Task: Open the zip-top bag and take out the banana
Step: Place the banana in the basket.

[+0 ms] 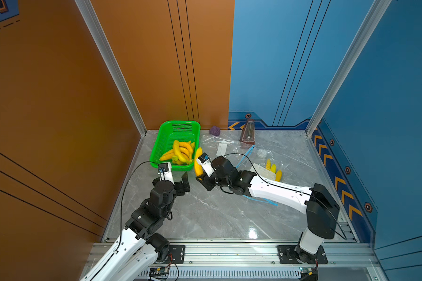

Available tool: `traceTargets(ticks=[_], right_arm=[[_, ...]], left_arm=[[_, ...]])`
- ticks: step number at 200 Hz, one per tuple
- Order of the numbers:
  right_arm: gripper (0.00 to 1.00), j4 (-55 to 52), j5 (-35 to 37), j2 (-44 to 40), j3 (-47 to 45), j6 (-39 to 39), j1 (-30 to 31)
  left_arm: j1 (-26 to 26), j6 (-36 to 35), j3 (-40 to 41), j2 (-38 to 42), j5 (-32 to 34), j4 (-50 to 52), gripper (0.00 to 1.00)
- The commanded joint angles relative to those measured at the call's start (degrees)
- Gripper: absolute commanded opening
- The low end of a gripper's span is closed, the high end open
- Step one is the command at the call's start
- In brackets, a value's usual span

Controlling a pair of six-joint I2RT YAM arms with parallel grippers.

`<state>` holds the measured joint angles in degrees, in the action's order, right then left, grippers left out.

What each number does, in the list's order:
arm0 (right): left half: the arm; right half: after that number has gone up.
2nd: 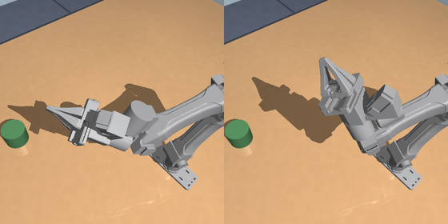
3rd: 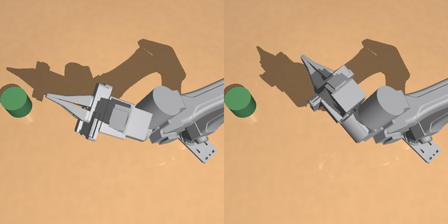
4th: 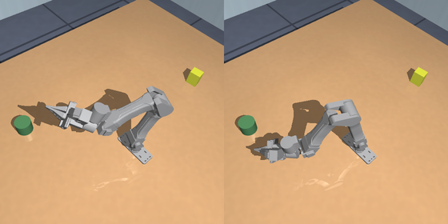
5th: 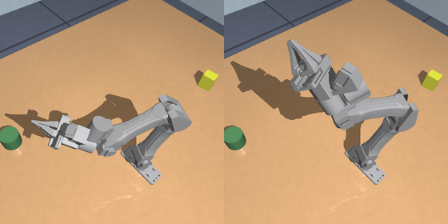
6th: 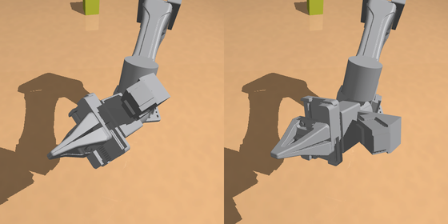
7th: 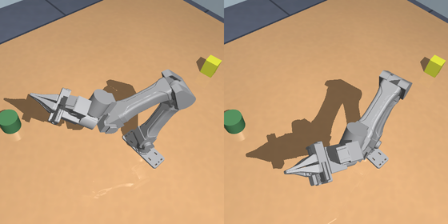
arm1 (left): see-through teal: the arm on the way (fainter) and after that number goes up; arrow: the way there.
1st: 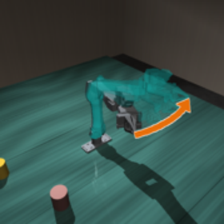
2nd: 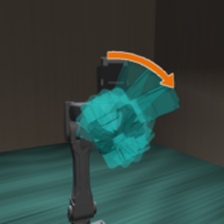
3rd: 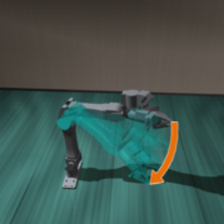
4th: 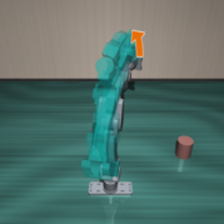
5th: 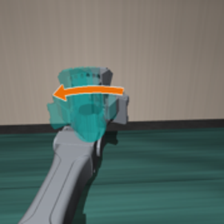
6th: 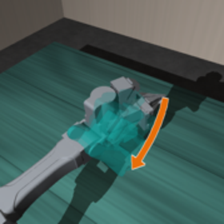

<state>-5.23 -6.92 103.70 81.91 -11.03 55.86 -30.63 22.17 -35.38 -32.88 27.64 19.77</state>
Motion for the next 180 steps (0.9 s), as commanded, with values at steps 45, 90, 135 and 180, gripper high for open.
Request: traceTargets(ticks=[45, 90, 135, 180], right_arm=[[0.25, -10.38, -11.1, 23.89, 30.11, 6.02, -5.52], [0.27, -13.01, -13.24, 37.53, 49.11, 5.37, -7.14], [0.28, -12.92, -15.58, 46.38, 62.04, 3.31, -7.95], [0.29, -8.91, -16.33, 52.84, 70.24, -0.97, -9.24]], left_arm=[[2.51, 3.34, 2.83, 8.1, 2.89, 5.45, 0.96], [2.68, 3.53, 3.54, 8.32, 3.06, 5.46, 0.96], [2.95, 3.96, 4.62, 8.36, 2.95, 5.38, 0.97], [3.12, 3.93, 5.02, 9.15, 2.85, 5.45, 0.97]])
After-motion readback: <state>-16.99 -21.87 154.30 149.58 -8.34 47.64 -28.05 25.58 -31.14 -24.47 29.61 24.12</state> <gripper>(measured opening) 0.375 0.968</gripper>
